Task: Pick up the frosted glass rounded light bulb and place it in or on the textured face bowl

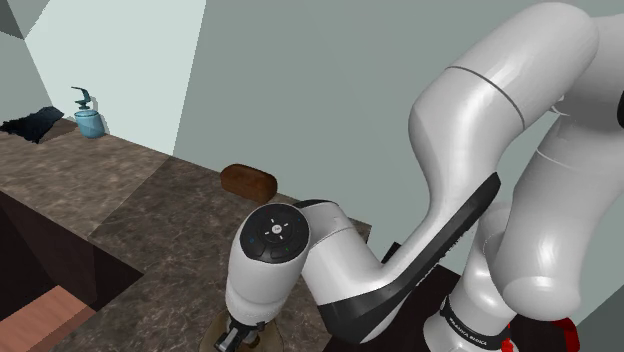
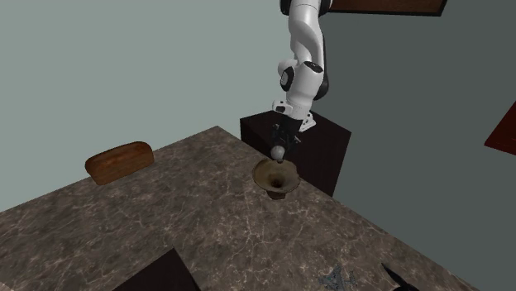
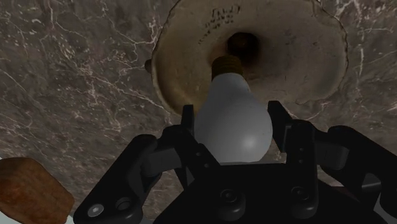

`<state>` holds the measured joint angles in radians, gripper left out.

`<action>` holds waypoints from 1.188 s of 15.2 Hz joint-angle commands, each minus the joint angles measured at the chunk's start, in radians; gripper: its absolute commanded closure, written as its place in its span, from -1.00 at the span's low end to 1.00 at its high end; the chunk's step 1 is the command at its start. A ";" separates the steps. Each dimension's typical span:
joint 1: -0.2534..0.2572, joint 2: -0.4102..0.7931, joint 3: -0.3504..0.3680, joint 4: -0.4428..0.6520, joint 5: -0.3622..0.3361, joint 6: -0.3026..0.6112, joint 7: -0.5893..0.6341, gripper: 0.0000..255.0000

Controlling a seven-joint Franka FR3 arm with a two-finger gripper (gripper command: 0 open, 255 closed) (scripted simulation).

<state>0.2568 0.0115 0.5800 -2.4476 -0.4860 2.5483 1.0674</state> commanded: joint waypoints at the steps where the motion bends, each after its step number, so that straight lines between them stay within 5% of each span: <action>1: 0.000 0.000 0.000 0.000 -0.001 0.000 0.001 1.00; 2: 0.000 0.000 0.000 0.000 -0.001 0.000 0.001 1.00; 3: 0.000 0.001 0.000 0.000 -0.001 0.000 0.001 -1.00; 8: 0.000 0.000 0.000 0.000 -0.001 0.000 0.001 -1.00; 12: 0.029 -0.136 0.011 0.003 0.177 -0.096 -0.123 -1.00; 18: 0.031 -0.136 0.009 0.003 0.177 -0.096 -0.123 -1.00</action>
<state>0.2880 -0.1236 0.5892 -2.4443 -0.3102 2.4524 0.9454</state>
